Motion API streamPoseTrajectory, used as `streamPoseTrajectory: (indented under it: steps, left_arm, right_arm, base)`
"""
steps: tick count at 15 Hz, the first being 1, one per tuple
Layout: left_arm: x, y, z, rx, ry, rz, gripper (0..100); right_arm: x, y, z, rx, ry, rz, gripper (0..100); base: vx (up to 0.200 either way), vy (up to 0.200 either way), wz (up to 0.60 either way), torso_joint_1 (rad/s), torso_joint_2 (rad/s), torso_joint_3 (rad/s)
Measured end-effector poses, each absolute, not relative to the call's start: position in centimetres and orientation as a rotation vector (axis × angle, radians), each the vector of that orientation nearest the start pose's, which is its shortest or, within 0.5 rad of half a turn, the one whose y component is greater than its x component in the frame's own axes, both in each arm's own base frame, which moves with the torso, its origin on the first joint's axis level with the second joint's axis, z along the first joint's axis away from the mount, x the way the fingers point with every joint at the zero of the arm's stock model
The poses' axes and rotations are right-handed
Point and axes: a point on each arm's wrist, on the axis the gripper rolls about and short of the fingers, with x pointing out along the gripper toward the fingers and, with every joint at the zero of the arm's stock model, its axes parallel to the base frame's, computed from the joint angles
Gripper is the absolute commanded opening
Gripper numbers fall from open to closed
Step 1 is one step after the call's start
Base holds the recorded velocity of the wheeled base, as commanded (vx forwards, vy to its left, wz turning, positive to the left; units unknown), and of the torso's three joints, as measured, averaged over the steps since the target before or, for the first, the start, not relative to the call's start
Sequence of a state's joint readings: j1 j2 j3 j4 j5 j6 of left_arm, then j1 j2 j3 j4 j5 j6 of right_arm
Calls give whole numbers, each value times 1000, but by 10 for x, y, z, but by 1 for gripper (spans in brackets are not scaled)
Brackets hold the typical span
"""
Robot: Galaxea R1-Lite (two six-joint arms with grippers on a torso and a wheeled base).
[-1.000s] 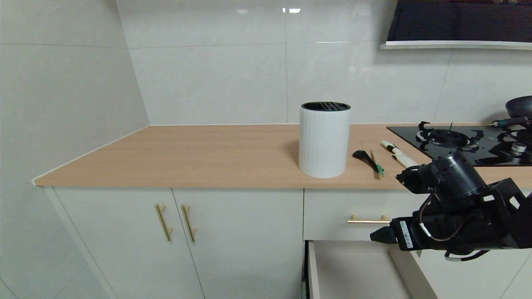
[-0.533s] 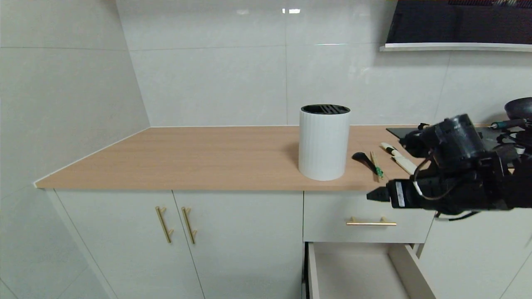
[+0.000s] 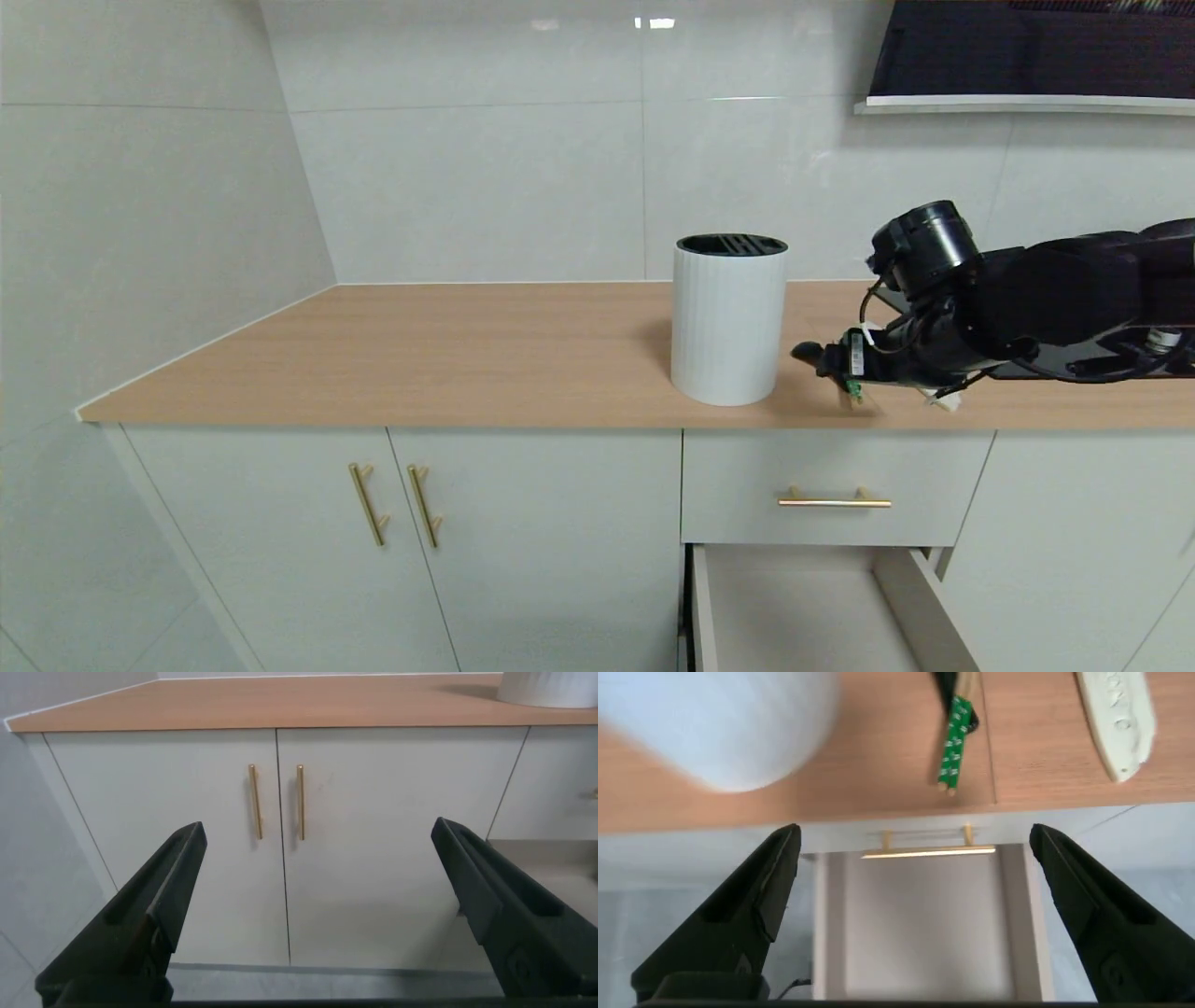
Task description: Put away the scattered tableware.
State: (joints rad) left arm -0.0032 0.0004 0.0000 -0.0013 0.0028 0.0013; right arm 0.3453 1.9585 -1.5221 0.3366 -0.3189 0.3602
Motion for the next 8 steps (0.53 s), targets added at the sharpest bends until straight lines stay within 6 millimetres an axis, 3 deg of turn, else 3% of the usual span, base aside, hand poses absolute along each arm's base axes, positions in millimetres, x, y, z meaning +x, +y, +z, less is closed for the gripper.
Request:
streamPoseTrajectory:
  steps: [8]
  left_arm:
    - [-23,0,76,1,-1,0,100]
  right_arm:
    - [394,116,162,85,736,-182,100]
  base:
    - [0,0,0,0,0,0]
